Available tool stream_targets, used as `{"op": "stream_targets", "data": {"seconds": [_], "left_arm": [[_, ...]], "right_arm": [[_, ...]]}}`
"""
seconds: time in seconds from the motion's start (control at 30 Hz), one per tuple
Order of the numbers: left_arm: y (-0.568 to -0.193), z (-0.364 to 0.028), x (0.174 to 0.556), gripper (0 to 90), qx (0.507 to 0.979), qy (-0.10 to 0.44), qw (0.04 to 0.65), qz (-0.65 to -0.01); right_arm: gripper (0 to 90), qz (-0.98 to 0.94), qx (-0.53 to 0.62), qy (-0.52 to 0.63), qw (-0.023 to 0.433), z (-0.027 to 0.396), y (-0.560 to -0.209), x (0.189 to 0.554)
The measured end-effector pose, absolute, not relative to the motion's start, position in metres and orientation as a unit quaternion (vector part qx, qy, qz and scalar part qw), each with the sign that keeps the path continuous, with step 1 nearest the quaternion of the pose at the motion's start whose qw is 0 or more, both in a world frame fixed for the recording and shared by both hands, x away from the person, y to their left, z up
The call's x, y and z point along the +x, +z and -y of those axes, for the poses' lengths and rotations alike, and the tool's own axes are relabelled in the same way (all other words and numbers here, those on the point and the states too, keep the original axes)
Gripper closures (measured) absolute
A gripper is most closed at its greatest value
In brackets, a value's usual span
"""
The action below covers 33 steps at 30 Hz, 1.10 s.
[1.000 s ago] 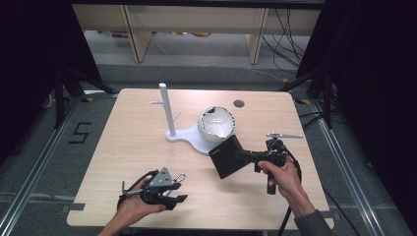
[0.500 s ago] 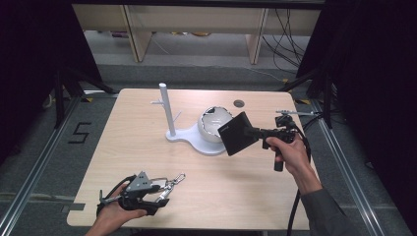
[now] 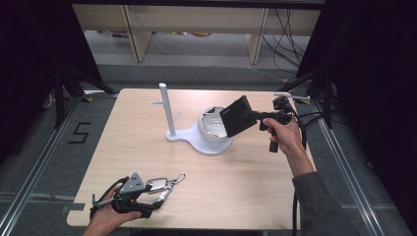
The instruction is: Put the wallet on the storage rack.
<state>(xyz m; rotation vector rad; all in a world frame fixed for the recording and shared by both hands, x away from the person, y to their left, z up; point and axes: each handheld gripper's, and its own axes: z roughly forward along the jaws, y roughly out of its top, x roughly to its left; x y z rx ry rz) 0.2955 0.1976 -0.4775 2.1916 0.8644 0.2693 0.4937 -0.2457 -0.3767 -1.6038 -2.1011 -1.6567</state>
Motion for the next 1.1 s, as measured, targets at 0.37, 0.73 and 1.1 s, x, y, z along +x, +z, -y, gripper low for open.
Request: {"op": "stream_targets", "data": {"seconds": [0.37,0.73,1.1], "left_arm": [[-0.479,-0.2,0.295,30.2,0.852,0.104,0.377,-0.347],[-0.481,-0.201,0.296,29.6,0.857,0.105,0.368,-0.345],[-0.482,-0.201,0.296,29.1,0.855,0.103,0.369,-0.349]], "right_arm": [[77.8,0.673,-0.53,-0.516,0.016,0.228,-0.395,0.524],[77.8,0.671,-0.549,-0.498,0.031,0.209,-0.414,0.537],[77.7,0.679,-0.549,-0.485,0.043,0.192,-0.431,0.545]]}}
